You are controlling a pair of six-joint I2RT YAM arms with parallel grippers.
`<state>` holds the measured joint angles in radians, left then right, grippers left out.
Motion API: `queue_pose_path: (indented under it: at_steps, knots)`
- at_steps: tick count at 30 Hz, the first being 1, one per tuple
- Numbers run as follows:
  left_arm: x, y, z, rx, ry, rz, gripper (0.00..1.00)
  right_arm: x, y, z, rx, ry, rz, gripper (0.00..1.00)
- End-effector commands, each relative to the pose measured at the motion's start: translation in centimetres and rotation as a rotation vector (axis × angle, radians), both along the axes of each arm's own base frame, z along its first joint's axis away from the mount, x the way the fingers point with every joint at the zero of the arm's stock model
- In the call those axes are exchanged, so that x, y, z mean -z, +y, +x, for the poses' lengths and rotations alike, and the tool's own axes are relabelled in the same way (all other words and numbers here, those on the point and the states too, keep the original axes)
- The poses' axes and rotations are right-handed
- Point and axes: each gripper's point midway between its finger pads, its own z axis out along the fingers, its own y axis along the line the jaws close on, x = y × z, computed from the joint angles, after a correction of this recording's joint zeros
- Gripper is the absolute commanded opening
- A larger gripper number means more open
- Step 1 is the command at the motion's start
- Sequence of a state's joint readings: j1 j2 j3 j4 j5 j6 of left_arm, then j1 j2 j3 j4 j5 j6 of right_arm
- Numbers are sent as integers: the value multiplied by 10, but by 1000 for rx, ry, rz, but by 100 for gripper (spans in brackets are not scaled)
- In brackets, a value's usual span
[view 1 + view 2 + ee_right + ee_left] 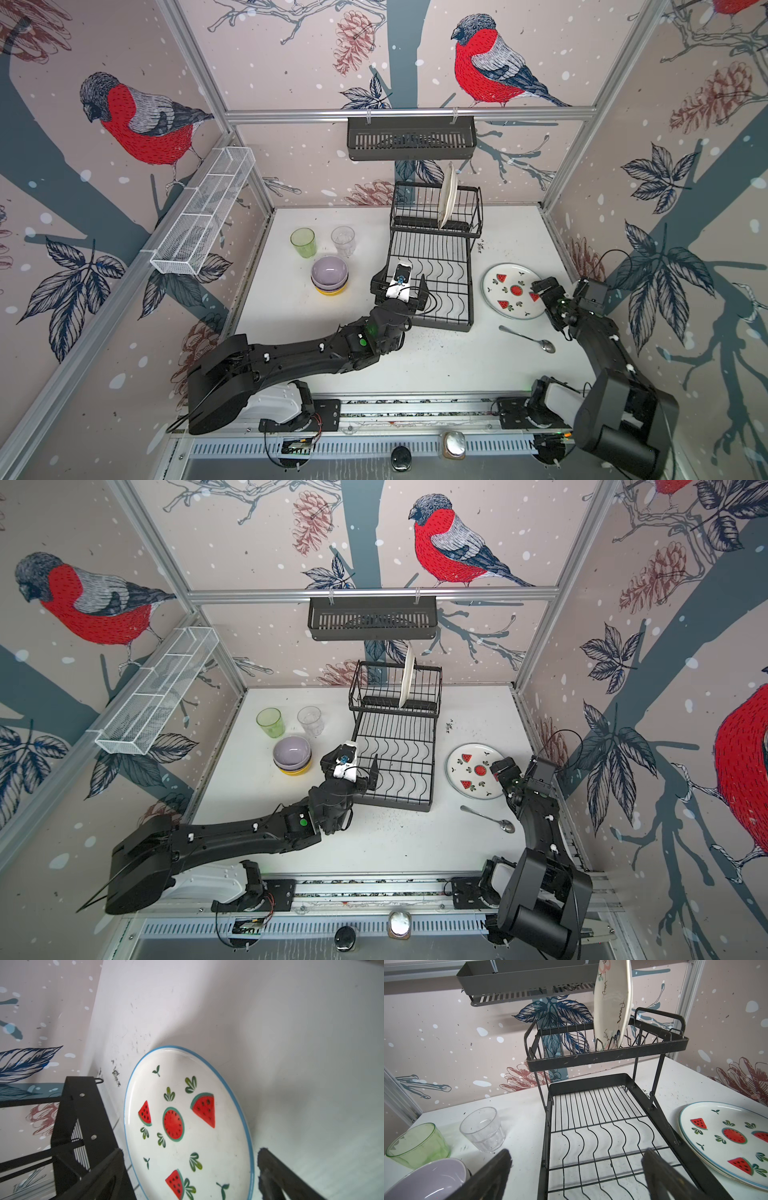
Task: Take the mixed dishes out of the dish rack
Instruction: 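Lower the watermelon plate onto the mint floral plate with the right gripper, then open the right gripper while the left gripper reaches to the upper rack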
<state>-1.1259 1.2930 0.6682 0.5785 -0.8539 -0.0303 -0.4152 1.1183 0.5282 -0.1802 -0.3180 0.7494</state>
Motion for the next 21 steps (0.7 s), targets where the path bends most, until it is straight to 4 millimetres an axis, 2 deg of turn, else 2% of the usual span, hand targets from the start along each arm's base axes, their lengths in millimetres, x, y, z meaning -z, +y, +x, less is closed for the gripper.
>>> queue_pose_path:
  at_steps: [1, 8, 12, 16, 19, 20, 21]
  knots:
    - [-3, -3, 0, 12, 7, -26, 98, 8, -5, -7, 1, 73, -57, 99]
    - [-5, -18, 2, 44, 47, -20, 98, -9, -12, -7, 1, 85, -170, 100]
    - [-18, -34, 2, 101, 58, -54, 98, -22, -7, -5, -31, 53, -195, 100]
    - [-35, -54, 3, 181, 67, -101, 98, -45, 16, 0, -124, -54, -177, 99]
    - [-43, -71, 11, 230, 114, -138, 98, -70, 40, 3, -212, -171, -161, 100]
    - [-39, -75, 15, 241, 137, -144, 98, -78, 51, 4, -250, -213, -148, 100]
    - [-48, -82, 18, 260, 140, -165, 98, -85, 59, 4, -281, -255, -137, 100]
